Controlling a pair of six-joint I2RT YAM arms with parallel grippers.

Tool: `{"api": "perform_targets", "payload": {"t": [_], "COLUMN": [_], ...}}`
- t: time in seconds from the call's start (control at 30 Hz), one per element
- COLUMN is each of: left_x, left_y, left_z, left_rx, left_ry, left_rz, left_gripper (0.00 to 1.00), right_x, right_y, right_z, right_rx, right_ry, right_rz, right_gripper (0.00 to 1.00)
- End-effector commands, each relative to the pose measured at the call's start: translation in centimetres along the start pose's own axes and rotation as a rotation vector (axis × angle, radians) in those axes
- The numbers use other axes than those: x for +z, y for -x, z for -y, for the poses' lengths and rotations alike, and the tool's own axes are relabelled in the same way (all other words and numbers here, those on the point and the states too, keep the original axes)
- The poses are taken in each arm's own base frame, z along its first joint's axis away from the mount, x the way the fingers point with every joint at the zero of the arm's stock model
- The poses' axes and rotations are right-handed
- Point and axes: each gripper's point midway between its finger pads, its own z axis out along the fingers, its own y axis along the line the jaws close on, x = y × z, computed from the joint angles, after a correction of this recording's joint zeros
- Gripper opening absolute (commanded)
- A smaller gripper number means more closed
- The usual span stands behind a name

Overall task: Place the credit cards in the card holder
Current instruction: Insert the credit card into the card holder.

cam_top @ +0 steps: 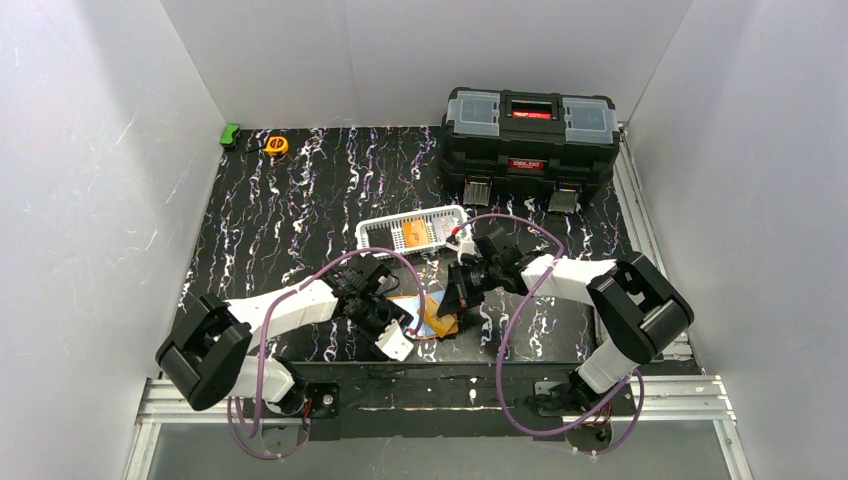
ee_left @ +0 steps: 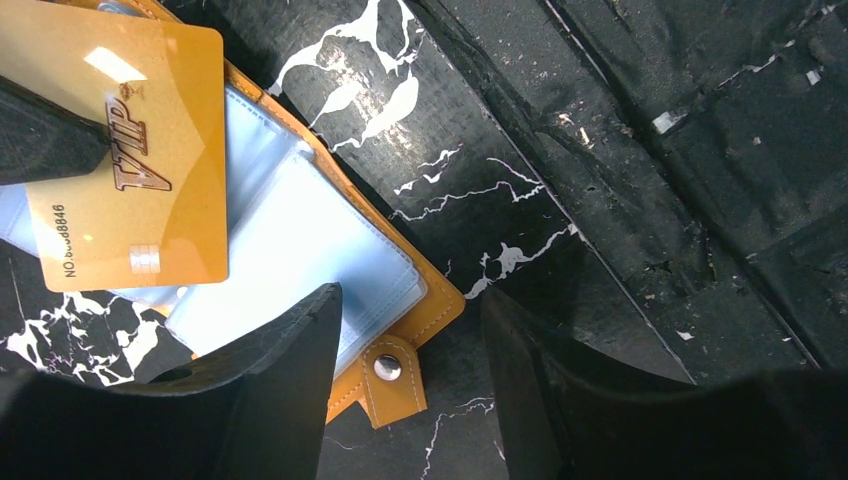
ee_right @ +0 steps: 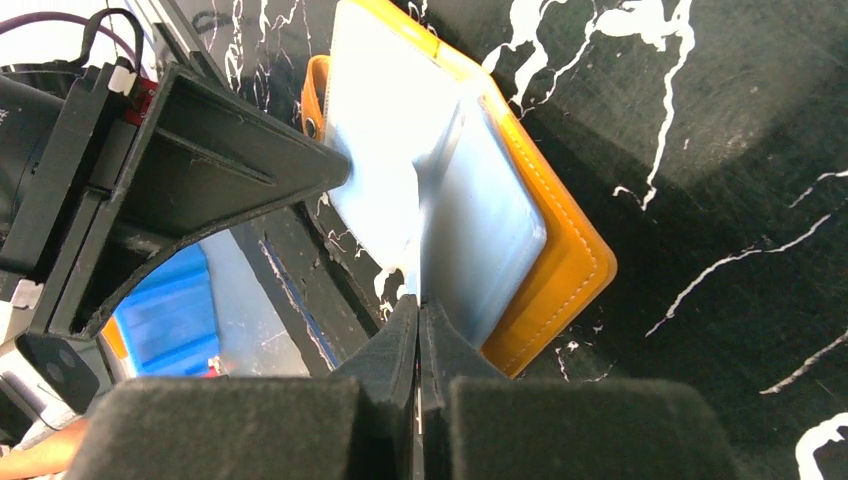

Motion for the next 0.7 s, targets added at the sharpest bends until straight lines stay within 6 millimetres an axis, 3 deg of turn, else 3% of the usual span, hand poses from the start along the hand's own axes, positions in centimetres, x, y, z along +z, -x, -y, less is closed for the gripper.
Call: {"api": "perform_targets", "payload": {"t": [0.0,0.2,0.67], "left_x": [0.9,1.1,1.4], "left_y": [-0.8,-0.6,-0.6], "left_z": [1.9,1.6,2.4], "left_rx": [0.024,0.040,0.073], "left_ry": [-0.069,-0.071,-0.102], "left_rz": [-0.008,0.004,0.018], "left_gripper": [0.51,0.49,0.42], "right_x": [0.0,0.3,-0.9], "right_y": [1.2,1.6,1.6], "right_z": [-0.3,0.2,0.3], "right_rx": [0.010,0.042,0.070], "right_ry": [0.012,-0.002,0.018], "right_rz": [0.019,0.012,0.030], "right_gripper": [0.01,0.01,0.01]}}
